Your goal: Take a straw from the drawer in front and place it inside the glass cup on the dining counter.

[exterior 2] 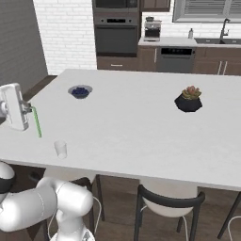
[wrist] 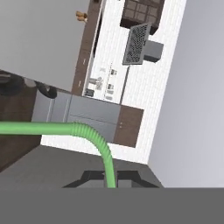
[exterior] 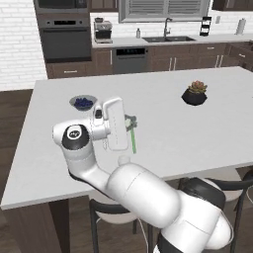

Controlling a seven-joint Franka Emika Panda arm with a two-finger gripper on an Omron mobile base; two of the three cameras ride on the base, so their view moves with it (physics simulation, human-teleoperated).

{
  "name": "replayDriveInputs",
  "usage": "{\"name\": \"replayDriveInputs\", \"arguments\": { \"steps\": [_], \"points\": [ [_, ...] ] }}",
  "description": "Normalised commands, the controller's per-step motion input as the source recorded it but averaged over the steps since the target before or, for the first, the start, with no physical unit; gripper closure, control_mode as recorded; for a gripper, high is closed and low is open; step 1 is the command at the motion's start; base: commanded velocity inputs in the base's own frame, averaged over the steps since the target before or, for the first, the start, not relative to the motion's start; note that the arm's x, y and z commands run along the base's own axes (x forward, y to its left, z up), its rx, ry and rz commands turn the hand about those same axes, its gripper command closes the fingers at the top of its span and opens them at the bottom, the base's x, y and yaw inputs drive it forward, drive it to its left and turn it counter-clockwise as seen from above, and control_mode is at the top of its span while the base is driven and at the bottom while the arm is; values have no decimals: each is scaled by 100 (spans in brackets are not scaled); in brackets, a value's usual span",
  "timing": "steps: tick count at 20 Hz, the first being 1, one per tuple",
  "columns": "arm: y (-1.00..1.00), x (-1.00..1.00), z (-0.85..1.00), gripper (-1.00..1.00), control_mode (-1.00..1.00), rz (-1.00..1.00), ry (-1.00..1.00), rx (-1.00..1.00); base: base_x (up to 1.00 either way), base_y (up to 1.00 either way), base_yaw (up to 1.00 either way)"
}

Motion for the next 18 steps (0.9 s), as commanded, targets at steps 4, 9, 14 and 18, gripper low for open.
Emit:
{"name": "replayDriveInputs", "arguments": {
  "steps": [4, 9, 14, 18],
  "points": [
    [0, 0, -19, 100, -100, -5, -13, -4, 0, 0, 0],
    [8, 0, -15, 100, -100, 0, -9, 0, 0, 0, 0],
    [3, 0, -13, 100, -100, 0, -5, 0, 0, 0, 0],
    [-11, 0, -13, 100, -100, -1, 0, 0, 0, 0, 0]
  ]
}}
